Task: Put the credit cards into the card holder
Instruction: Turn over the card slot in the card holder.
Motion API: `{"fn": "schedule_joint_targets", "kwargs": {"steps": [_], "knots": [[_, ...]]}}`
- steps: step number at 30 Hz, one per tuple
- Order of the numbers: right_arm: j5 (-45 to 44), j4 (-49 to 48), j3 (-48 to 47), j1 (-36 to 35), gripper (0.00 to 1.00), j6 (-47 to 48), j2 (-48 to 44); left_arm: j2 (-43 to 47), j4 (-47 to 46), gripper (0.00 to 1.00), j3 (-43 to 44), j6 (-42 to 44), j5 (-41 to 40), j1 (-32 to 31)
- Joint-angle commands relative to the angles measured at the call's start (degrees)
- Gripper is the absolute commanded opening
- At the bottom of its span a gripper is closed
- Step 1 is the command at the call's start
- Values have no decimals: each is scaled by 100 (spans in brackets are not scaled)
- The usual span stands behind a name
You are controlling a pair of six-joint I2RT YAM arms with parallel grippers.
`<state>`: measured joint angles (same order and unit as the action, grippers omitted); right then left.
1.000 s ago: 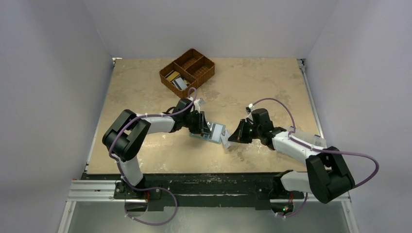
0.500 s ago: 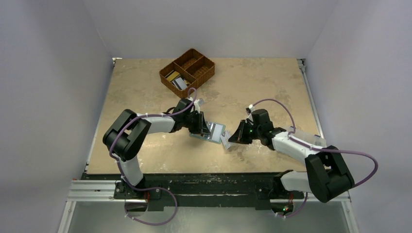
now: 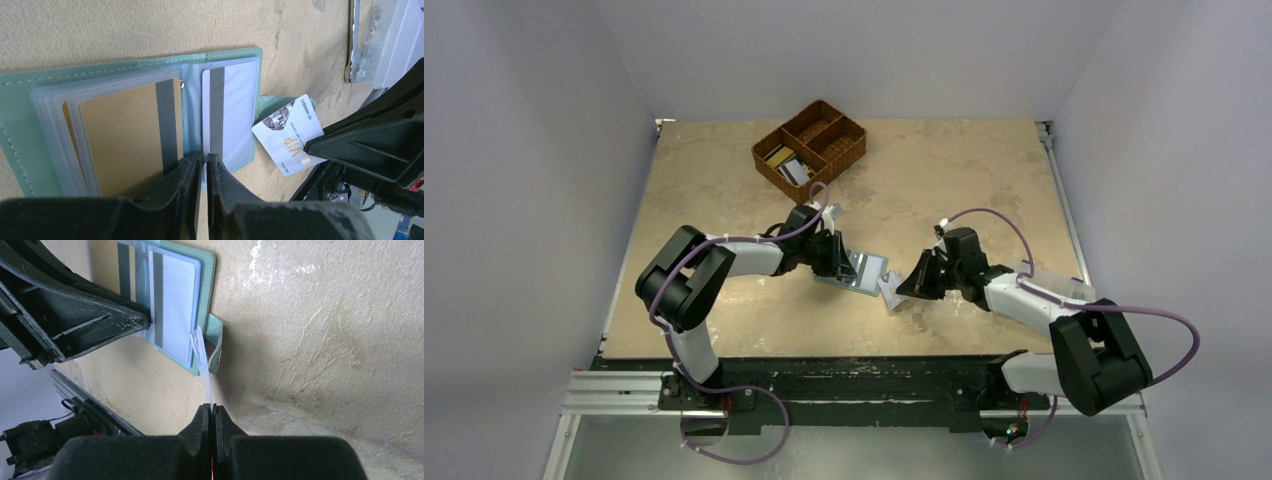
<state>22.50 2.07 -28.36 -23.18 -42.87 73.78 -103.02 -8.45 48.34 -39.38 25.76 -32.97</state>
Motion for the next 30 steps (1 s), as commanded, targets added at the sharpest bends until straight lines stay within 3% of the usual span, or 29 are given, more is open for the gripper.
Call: {"fn": "schedule_joint_targets", "kwargs": {"steps": [1, 8, 17, 30], "knots": [[-253, 134, 74, 67, 0, -23, -202, -26, 169, 14, -188, 152, -184, 6], [-114, 137, 133, 120, 0, -22, -332, -38, 160, 14, -170, 158, -184, 17], [481, -569, 17, 131, 0, -118, -161, -57, 160, 14, -182, 157, -140, 12], [495, -257, -292, 133, 0, 17, -195, -9, 113, 14, -213, 132, -81, 2]]}}
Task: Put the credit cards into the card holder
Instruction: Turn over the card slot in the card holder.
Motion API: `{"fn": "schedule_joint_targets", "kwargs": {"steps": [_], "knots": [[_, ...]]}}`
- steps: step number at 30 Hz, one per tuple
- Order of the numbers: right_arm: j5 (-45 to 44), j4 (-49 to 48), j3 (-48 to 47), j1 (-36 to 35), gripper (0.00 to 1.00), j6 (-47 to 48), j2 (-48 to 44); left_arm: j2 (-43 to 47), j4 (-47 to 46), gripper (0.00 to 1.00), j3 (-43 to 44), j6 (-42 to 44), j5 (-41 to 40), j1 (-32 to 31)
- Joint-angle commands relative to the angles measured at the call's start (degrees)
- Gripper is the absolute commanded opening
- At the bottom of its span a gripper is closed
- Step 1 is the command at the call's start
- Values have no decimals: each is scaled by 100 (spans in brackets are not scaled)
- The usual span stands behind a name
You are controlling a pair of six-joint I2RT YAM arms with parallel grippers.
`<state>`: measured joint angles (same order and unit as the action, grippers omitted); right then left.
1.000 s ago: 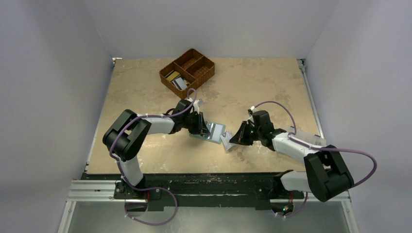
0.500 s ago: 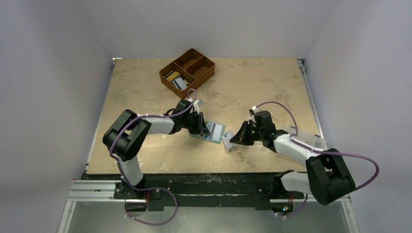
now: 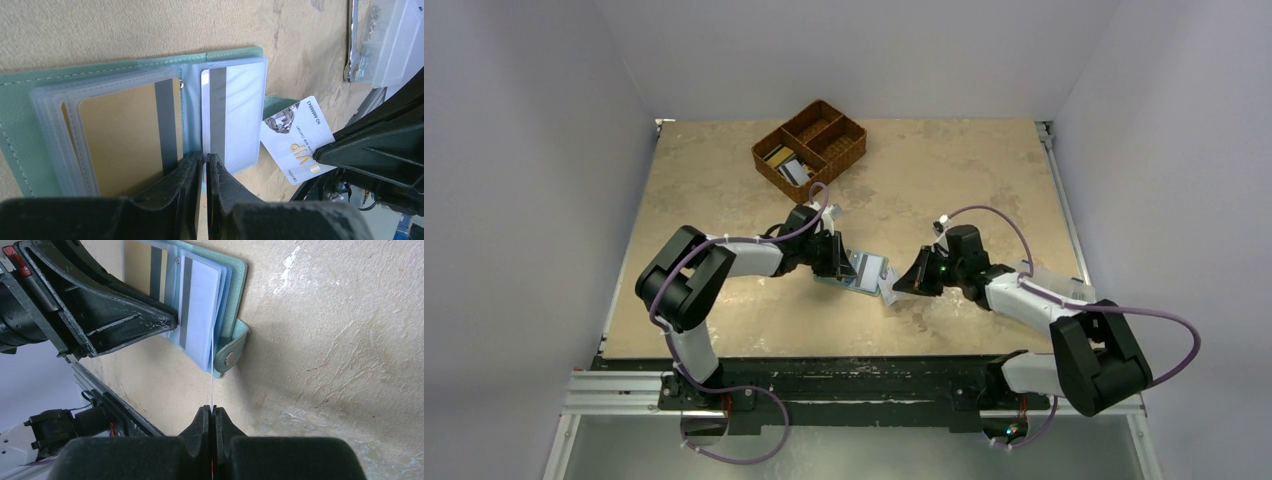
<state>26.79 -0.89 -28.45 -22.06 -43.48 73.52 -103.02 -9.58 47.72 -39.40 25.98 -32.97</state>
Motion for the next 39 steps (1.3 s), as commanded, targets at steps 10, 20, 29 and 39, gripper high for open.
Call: {"fn": "schedule_joint_targets", "kwargs": {"steps": [10, 20, 29, 39], "knots": [[-66, 487, -436, 18, 0, 207, -303, 9, 247, 14, -113, 147, -86, 7], [-33, 601, -525, 18, 0, 235, -284, 72, 273, 14, -141, 172, -66, 3], [36, 608, -545, 20, 0, 227, -303, 63, 214, 14, -163, 150, -49, 4], [252, 153, -473, 20, 0, 26, -158, 200, 212, 18, -166, 140, 70, 4]]}}
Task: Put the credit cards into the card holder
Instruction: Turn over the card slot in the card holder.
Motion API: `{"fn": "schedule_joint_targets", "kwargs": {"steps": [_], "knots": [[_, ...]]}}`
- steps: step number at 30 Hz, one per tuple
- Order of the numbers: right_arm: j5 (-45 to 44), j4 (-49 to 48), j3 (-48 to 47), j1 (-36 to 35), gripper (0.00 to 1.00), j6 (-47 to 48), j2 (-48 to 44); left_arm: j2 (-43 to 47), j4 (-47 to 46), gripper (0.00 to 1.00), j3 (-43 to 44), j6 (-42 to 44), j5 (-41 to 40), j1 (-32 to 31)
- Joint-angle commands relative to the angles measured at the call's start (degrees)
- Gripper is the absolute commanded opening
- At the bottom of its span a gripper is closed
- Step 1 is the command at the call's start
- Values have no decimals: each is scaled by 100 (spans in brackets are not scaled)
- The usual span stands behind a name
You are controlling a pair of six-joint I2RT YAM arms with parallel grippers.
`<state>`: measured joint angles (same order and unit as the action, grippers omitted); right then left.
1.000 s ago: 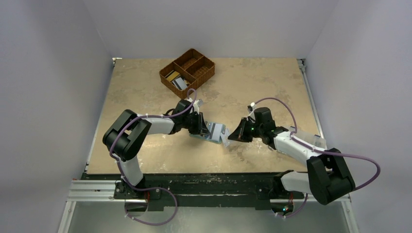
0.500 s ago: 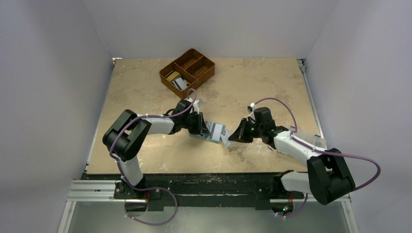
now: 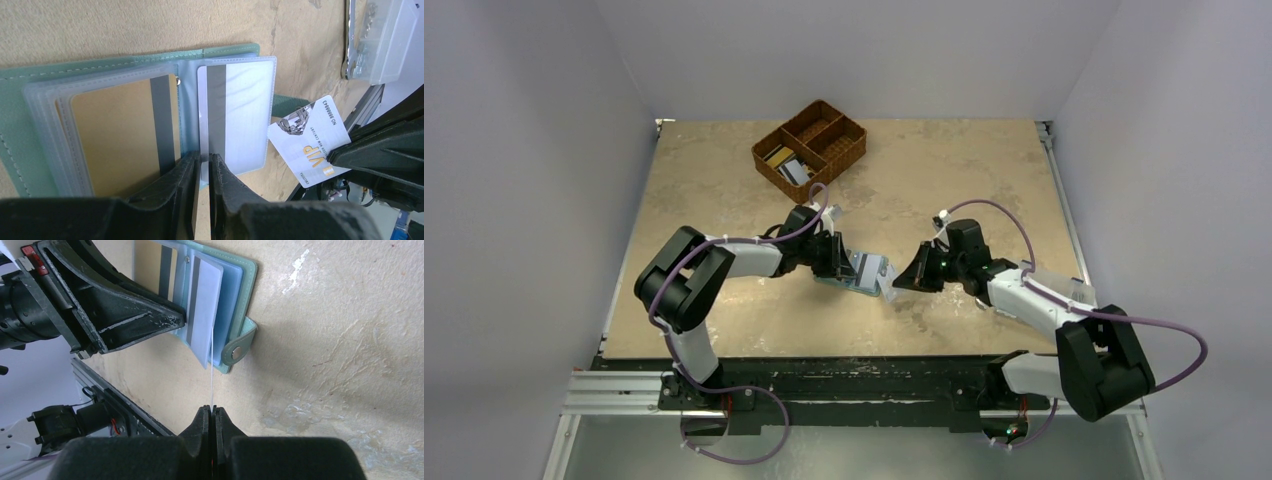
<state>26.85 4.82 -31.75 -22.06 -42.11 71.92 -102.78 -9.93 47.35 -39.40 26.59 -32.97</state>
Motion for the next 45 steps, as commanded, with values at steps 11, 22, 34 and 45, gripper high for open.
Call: {"fn": "schedule_joint_targets", "kwargs": {"steps": [11, 22, 34, 45], "knots": [[531, -1019, -253, 10, 0, -316, 370, 1178, 440, 33, -52, 3, 134, 12], [576, -1401, -987, -444, 0, -457, 1117, 2342, 1746, 41, 219, 373, -485, 218], [474, -1301, -1422, -493, 0, -84, 1377, 2573, 1759, 52, 211, 520, -31, 492], [1345, -2290, -366, -130, 0, -295, 1414, 1594, 496, 47, -14, 87, 697, 493]]}}
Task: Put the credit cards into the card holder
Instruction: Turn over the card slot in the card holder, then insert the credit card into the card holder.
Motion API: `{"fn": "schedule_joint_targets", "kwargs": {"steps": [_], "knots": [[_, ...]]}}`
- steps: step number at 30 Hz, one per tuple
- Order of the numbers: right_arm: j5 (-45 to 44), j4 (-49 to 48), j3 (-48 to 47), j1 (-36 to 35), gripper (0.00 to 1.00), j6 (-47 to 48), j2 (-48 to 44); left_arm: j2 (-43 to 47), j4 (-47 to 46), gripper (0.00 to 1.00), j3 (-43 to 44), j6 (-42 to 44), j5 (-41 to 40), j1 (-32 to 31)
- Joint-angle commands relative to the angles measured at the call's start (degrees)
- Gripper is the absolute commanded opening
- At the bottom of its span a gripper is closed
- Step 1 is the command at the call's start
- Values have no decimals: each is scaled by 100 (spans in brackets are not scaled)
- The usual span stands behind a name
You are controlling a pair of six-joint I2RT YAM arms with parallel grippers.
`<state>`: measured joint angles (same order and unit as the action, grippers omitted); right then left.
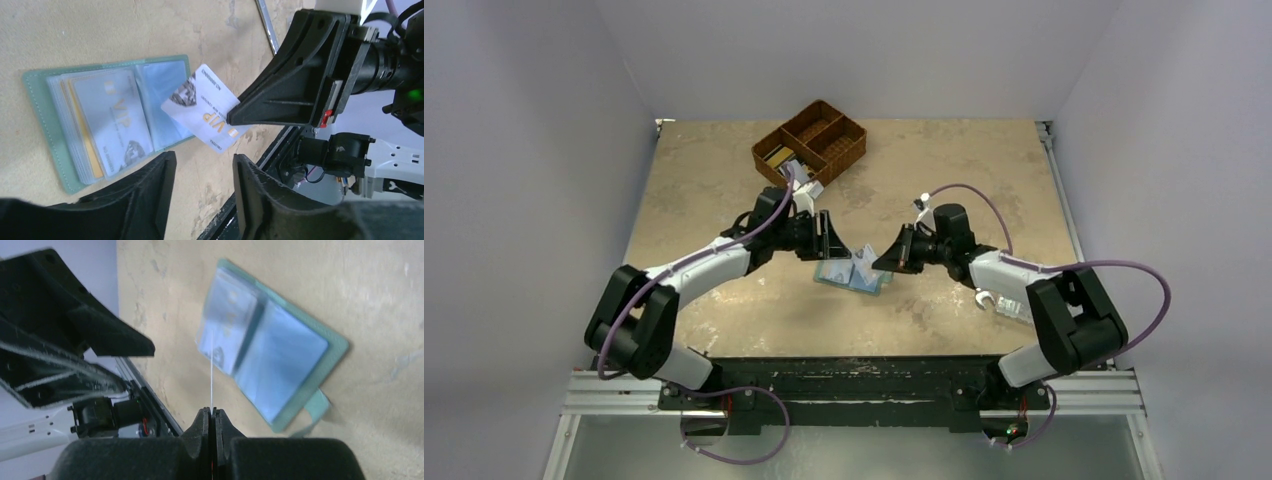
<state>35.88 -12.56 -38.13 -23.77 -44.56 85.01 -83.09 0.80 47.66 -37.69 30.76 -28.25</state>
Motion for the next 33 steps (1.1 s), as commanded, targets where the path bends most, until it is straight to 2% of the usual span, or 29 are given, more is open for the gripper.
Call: {"fn": "schedule_joint_targets", "kwargs": {"steps": [1, 6, 12, 26, 33], "knots": [[484, -660, 328, 58, 0, -90, 190, -512, -625, 44, -16, -84, 268, 21], [538, -974, 407, 123, 0, -185, 543, -1080, -466, 29, 178, 155, -156, 21], [527, -1082, 438, 186, 0, -210, 729, -1301, -258, 21, 146, 381, -744, 27], [631, -1531, 328, 229, 0, -439, 1215, -1358, -256, 18, -55, 416, -892, 30], [417, -1153, 450, 263, 0, -304, 707, -1289, -216, 16, -146, 437, -1024, 39]]}}
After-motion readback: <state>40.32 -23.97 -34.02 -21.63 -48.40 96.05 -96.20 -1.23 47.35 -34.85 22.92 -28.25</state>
